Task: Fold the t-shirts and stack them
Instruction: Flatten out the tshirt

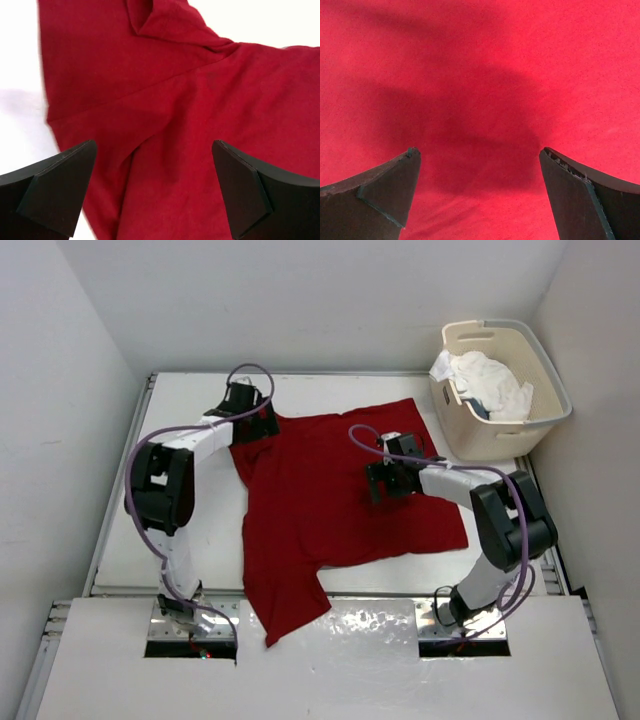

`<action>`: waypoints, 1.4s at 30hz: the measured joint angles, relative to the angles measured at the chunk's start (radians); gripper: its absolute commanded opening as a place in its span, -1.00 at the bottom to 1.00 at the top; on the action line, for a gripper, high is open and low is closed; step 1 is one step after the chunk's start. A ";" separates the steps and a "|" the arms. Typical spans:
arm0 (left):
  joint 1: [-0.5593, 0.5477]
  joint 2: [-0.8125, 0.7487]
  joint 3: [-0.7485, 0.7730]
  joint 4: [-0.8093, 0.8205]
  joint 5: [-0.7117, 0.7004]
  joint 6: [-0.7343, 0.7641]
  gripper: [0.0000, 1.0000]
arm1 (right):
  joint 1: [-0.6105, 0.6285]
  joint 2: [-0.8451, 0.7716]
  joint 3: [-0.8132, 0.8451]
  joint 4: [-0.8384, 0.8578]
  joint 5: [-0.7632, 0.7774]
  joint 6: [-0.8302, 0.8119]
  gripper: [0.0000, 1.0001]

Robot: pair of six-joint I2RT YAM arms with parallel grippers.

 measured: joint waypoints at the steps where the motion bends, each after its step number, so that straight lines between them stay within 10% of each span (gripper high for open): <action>1: 0.003 0.014 0.002 0.003 0.005 -0.008 0.99 | 0.012 -0.006 -0.013 -0.003 -0.008 0.007 0.98; 12: 0.064 0.165 0.024 0.095 0.057 -0.054 0.99 | 0.044 -0.057 -0.119 0.033 0.012 0.063 0.98; 30: 0.149 0.571 0.671 -0.010 0.150 0.224 0.99 | -0.067 0.151 0.144 -0.007 0.043 0.021 0.98; 42: 0.163 0.573 0.792 -0.086 0.245 0.227 0.99 | -0.063 0.151 0.203 -0.079 0.038 -0.052 0.98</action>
